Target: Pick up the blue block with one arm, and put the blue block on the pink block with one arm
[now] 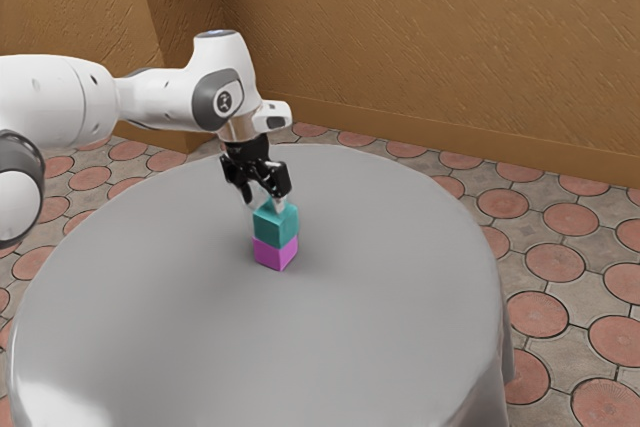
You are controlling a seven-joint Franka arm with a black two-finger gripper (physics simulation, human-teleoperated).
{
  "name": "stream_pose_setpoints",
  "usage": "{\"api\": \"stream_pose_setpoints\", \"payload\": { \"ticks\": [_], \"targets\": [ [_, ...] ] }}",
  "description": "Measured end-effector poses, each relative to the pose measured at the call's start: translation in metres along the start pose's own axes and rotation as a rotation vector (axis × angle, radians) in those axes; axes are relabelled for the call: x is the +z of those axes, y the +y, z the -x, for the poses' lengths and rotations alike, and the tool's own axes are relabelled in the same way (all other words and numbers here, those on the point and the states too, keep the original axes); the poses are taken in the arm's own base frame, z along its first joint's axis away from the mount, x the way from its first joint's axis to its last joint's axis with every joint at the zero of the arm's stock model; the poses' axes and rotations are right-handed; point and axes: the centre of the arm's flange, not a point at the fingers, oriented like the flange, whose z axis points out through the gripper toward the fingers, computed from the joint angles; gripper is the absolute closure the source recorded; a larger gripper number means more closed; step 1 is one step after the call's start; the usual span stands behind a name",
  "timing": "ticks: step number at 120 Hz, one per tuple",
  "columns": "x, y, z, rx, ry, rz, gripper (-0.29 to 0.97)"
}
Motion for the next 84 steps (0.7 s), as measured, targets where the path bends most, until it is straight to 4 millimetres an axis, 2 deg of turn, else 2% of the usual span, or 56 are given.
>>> {"api": "stream_pose_setpoints", "payload": {
  "ticks": [35,45,62,84],
  "targets": [
    [-0.016,-0.002,-0.002,-0.001,0.021,-0.006,0.03],
    [-0.024,-0.003,-0.003,-0.001,0.022,-0.009,0.02],
    [-0.056,-0.004,-0.006,0.006,0.028,-0.016,0.01],
    [-0.062,-0.004,-0.003,0.010,-0.002,-0.020,0.00]
  ]
}}
